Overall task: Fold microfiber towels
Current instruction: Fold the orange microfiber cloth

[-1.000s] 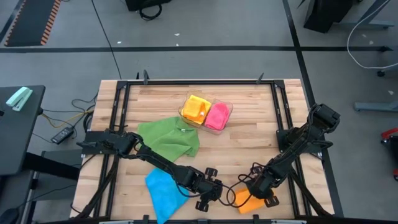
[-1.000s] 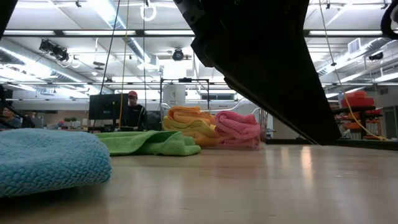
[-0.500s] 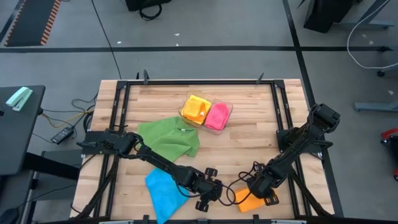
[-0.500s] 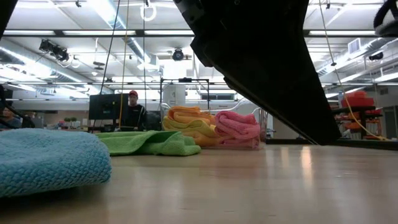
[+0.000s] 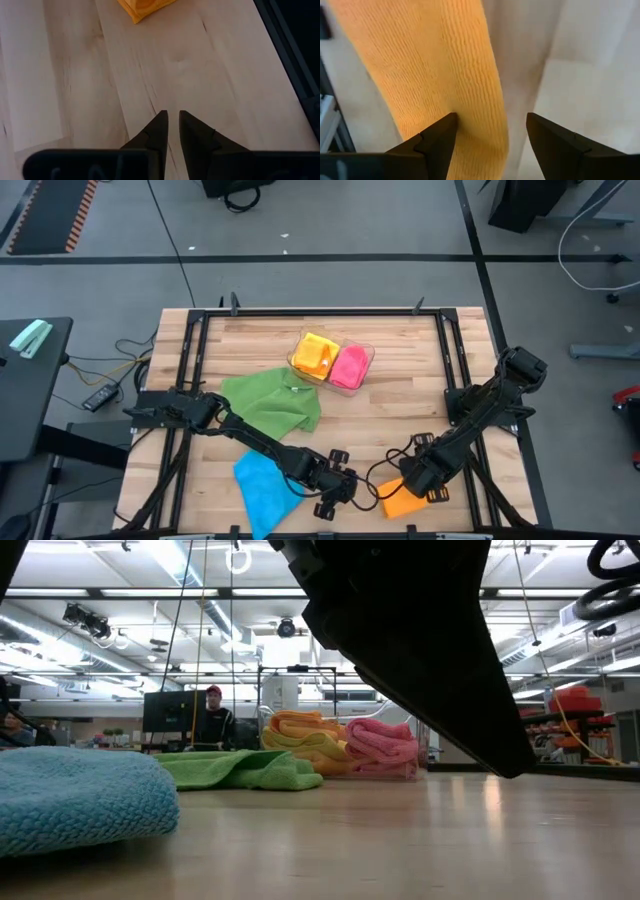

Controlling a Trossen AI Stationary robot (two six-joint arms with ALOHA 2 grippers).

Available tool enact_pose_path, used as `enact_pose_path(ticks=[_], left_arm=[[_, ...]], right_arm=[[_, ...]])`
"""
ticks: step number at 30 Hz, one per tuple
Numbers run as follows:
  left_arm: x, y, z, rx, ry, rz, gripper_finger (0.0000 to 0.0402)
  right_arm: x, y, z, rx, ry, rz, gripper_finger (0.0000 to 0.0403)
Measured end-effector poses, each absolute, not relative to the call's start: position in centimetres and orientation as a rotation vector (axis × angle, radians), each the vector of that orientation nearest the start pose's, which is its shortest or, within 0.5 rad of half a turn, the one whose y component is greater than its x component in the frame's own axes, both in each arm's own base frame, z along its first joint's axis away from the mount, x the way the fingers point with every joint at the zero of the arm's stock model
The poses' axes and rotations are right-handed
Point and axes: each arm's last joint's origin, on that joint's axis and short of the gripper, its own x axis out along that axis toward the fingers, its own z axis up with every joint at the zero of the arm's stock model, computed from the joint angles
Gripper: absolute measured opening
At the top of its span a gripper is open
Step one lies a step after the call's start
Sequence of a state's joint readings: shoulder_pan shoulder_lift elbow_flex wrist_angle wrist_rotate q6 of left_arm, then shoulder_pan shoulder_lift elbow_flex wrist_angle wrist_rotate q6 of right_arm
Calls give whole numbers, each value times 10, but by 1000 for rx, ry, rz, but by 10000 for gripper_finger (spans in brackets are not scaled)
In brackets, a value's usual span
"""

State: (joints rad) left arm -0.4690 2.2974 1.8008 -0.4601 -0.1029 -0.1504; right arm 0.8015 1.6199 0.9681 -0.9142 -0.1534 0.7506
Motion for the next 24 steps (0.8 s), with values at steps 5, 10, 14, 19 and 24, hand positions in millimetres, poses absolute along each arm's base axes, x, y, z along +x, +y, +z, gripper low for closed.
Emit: enact_pose_path(ticks=[5, 10, 14, 19, 24], left_arm=[[442, -222, 158, 127, 945, -264, 56], [442, -222, 158, 124, 945, -263, 51], [442, -222, 158, 123, 945, -262, 54], [442, -222, 158, 122, 945, -262, 56], [442, -223, 158, 124, 946, -264, 48]], right_arm=[[172, 195, 174, 15, 1704, 69, 248], [167, 200, 175, 3, 1708, 72, 248], [170, 205, 182, -15, 1667, 97, 248], [178, 215, 200, -130, 1517, 143, 248], [173, 234, 211, -267, 1308, 189, 248]])
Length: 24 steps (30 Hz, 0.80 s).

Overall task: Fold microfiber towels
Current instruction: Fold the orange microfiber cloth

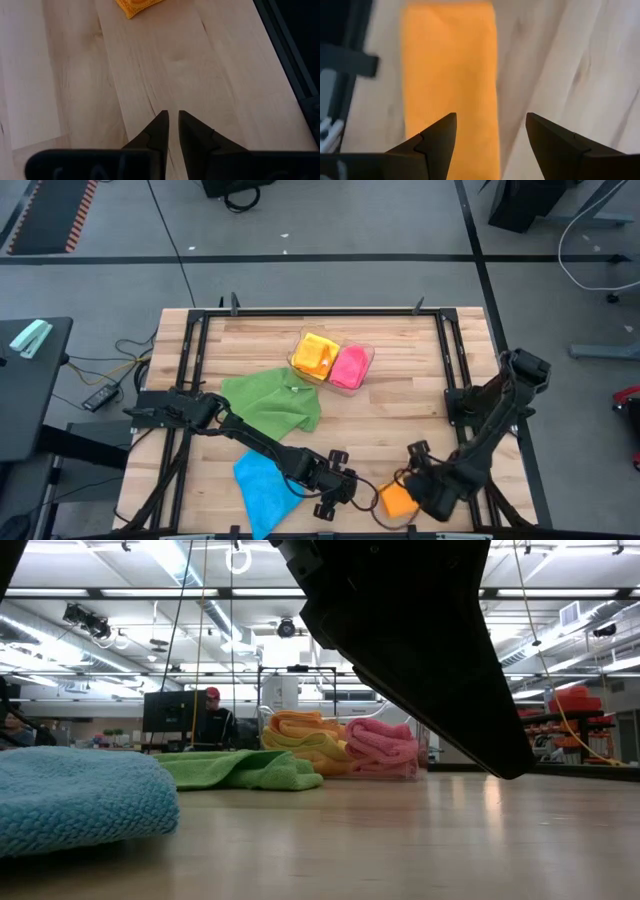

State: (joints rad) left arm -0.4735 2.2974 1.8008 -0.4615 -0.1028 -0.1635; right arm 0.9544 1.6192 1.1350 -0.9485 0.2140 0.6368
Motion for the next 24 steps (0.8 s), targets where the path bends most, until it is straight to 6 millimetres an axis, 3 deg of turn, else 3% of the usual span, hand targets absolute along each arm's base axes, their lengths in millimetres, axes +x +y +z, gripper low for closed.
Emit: enact_pose_path(ticks=[6, 13, 17, 24], left_arm=[[441, -224, 158, 125, 946, -266, 47], [442, -223, 158, 117, 947, -262, 44], [439, -223, 160, 129, 961, -264, 41], [427, -229, 187, 154, 943, -296, 43]], right_arm=[[159, 253, 187, -247, 1168, 363, 248], [153, 241, 152, -172, 1157, 312, 248], [160, 232, 133, -186, 1172, 283, 248], [190, 223, 118, -236, 1188, 231, 248]])
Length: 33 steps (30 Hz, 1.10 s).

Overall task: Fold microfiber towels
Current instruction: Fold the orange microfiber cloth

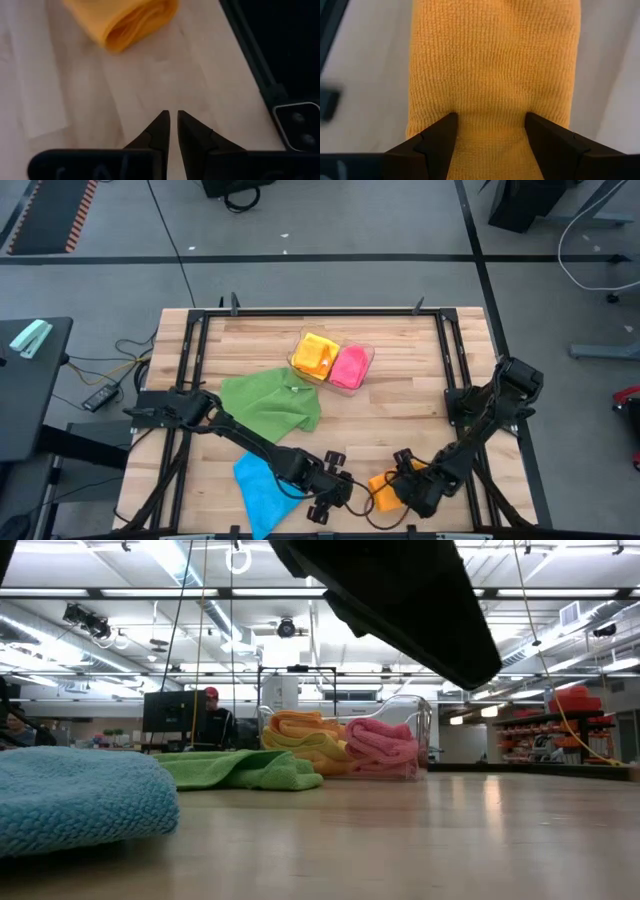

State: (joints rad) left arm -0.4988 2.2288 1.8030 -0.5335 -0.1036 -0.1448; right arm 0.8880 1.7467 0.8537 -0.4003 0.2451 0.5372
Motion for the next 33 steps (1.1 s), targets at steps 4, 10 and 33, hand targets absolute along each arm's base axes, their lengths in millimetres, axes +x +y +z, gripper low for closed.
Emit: enact_pose_path(ticks=[4, 10, 33], left_arm=[[426, -229, 188, 156, 952, -297, 43], [424, -229, 188, 171, 959, -301, 39], [477, -188, 160, 138, 692, 9, 102]], right_arm=[[210, 213, 120, -251, 1131, 218, 248], [237, 190, 122, -291, 1073, 192, 248], [165, 178, 186, -319, 834, 54, 248]])
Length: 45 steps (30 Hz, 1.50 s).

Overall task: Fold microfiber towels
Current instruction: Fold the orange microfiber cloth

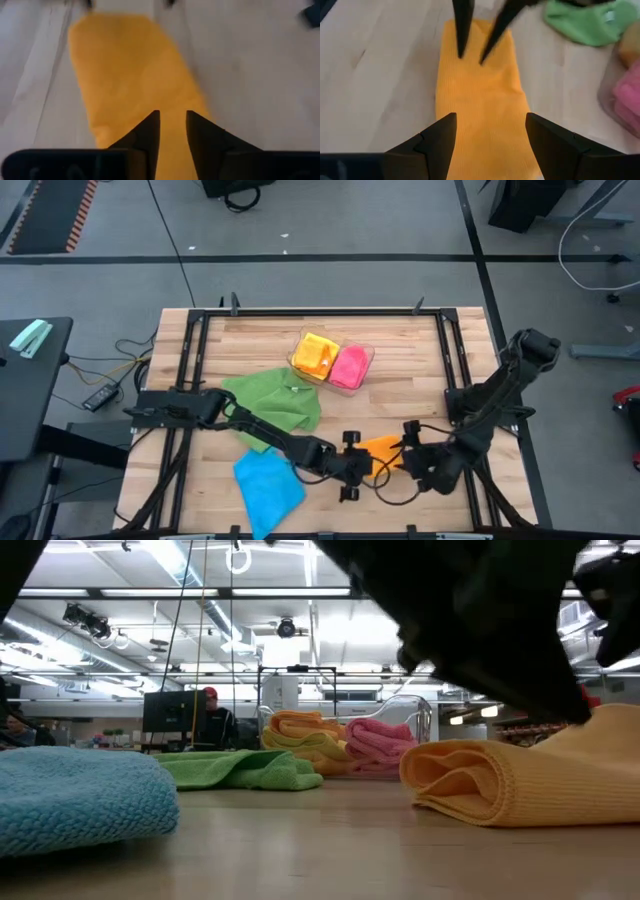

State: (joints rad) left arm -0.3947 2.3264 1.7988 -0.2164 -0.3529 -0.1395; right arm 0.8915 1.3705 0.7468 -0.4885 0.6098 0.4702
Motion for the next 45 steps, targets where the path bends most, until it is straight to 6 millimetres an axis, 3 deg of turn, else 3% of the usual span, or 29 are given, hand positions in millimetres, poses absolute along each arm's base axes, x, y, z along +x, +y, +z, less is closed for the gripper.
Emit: enact_pose_path(ticks=[4, 11, 20, 24, 34, 40, 45], left_arm=[[482, -177, 142, 115, 735, 46, 121], [487, -168, 128, 64, 759, 85, 130], [486, -167, 127, 42, 775, 86, 123], [486, -167, 127, 42, 775, 85, 129], [486, -168, 127, 44, 777, 83, 122], [486, -168, 127, 45, 776, 83, 131], [486, -168, 127, 45, 776, 83, 130]], right_arm=[[148, 175, 170, -258, 749, 71, 248], [146, 160, 137, -153, 661, 20, 248], [124, 135, 100, 42, 772, -35, 248], [124, 138, 102, 34, 781, -17, 248], [140, 155, 139, -105, 652, 37, 248], [151, 153, 134, -132, 631, -8, 248], [154, 155, 114, -148, 709, -5, 248]])
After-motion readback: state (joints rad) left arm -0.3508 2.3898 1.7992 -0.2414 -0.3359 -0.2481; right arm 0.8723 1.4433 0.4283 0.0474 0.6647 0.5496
